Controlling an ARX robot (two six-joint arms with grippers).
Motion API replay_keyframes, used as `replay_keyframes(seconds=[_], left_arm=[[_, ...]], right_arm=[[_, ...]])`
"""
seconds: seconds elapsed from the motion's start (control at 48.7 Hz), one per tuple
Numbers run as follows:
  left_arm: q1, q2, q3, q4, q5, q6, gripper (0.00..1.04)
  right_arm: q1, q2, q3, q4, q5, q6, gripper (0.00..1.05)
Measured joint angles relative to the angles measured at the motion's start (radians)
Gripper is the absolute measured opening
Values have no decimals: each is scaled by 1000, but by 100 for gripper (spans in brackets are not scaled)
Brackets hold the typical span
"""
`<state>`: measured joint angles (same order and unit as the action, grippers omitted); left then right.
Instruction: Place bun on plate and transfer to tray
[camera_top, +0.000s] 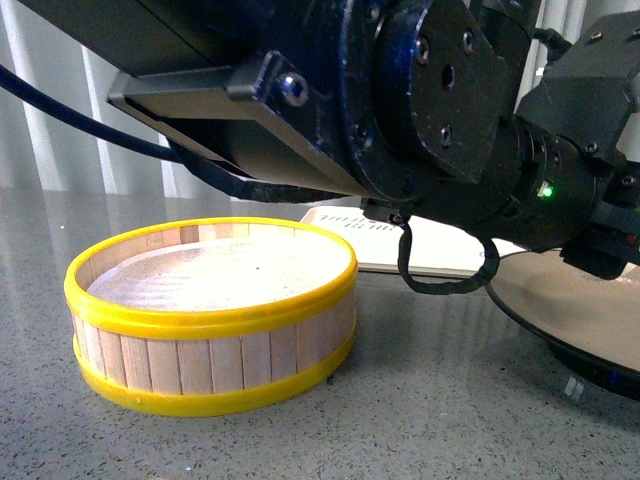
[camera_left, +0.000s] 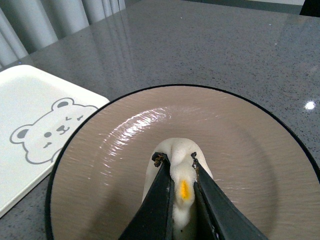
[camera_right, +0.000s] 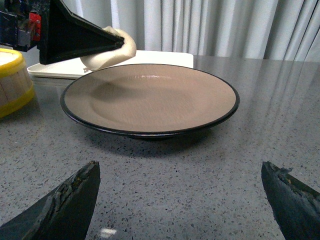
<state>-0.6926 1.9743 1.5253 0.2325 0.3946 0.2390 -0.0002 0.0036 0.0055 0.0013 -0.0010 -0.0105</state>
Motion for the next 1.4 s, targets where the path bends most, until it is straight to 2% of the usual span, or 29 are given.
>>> replay_keyframes(seconds=[0.698, 1.212, 1.397], left_arm=[[-48, 72, 34, -17, -28, 9, 6], [-57, 106, 85, -21, -44, 9, 99], [-41, 86, 94, -12, -51, -17, 98]], right_arm=[[0, 0, 0, 0, 0, 0, 96], [0, 0, 0, 0, 0, 0, 96], [0, 0, 0, 0, 0, 0, 96]])
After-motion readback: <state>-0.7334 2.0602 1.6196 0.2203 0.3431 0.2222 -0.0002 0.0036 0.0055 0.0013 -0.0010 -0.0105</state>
